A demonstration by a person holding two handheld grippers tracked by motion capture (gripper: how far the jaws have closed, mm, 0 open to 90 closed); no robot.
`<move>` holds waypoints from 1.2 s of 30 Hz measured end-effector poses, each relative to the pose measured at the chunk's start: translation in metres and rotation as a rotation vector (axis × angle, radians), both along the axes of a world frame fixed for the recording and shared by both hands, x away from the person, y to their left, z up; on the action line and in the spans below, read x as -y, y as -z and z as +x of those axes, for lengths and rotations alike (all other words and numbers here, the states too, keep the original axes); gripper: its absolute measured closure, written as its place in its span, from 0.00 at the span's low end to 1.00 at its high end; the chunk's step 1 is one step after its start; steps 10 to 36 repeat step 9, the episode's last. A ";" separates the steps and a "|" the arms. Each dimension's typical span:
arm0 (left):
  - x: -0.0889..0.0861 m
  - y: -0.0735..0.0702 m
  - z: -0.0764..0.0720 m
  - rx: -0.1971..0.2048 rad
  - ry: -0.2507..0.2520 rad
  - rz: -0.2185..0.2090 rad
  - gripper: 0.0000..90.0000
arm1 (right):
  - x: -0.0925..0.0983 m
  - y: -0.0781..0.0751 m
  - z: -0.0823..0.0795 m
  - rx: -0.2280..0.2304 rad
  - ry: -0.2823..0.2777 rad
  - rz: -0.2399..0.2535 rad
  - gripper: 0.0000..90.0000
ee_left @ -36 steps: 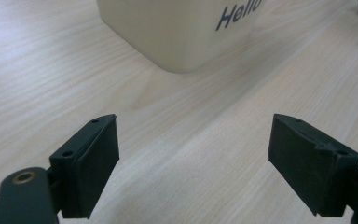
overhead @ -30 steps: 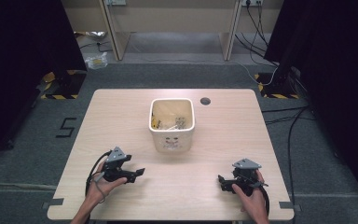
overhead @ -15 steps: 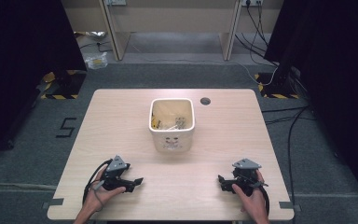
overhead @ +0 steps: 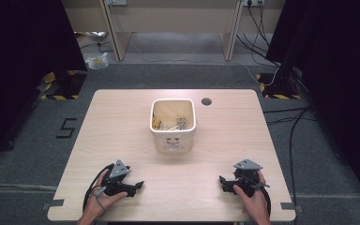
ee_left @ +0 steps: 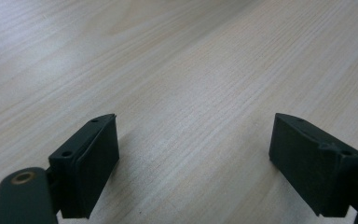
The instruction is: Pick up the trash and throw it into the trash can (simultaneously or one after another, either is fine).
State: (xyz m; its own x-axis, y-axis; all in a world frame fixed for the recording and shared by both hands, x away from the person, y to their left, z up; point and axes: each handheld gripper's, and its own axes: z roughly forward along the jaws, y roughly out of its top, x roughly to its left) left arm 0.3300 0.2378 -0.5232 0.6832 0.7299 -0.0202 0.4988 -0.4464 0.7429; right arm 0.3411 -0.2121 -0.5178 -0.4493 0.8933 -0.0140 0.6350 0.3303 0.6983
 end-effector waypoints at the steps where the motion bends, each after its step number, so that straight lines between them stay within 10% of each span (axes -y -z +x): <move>1: 0.000 0.000 0.000 0.000 0.000 0.000 0.16 | 0.000 0.000 0.000 0.000 0.000 0.000 0.01; 36: 0.000 0.000 0.000 0.000 0.000 -0.002 0.16 | 0.000 0.000 0.000 0.000 0.001 0.000 0.01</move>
